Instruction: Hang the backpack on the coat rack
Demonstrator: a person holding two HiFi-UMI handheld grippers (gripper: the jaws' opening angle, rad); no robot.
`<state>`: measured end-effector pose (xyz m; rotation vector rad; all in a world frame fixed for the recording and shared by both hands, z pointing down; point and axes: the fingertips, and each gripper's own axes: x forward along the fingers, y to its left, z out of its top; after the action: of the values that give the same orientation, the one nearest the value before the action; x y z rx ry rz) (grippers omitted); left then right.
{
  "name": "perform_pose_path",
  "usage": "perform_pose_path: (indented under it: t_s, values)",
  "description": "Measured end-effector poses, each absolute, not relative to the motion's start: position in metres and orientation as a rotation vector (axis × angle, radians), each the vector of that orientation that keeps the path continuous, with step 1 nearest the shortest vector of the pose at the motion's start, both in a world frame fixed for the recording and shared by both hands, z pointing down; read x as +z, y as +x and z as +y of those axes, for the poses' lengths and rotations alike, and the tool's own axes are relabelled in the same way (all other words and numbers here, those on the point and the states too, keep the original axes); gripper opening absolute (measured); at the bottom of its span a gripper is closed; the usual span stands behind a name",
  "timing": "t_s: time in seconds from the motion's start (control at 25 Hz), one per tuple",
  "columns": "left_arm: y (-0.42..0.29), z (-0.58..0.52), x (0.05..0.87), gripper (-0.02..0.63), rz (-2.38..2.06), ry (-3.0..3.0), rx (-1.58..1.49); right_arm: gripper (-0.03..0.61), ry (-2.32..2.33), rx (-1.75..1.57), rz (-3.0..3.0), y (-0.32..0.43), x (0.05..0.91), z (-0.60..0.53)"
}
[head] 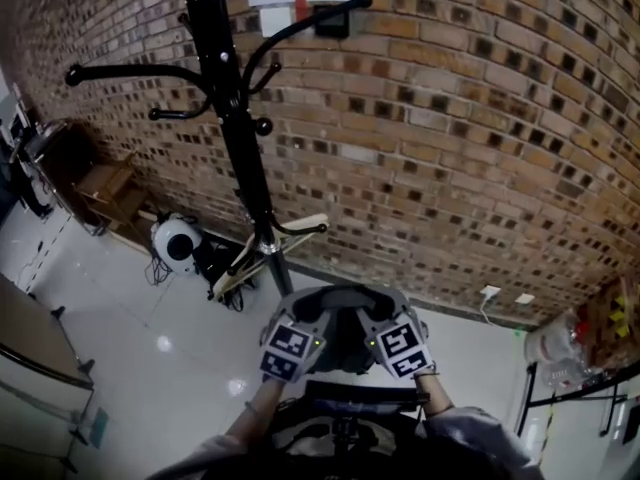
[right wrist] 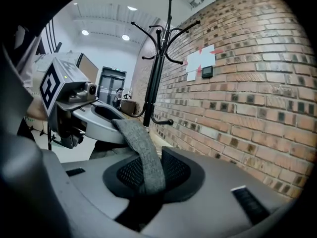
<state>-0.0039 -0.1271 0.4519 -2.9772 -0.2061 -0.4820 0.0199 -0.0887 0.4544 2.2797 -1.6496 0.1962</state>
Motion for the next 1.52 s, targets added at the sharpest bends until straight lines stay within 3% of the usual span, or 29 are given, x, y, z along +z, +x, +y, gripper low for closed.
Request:
perform_pose_path:
  t_s: [0.64,1.52]
  values:
    - [0.072,-0.189,0.430,0.066,0.077,-3.008,-0.499,0.094,2.072,0.145,-1.870,0.103,0.433,-0.161]
    - [0.090,-0.228,0.438,0.067,1.149,-2.955,-0.530,0.094,1.235,-0.062,-2.431,0.130,0.433,-0.229]
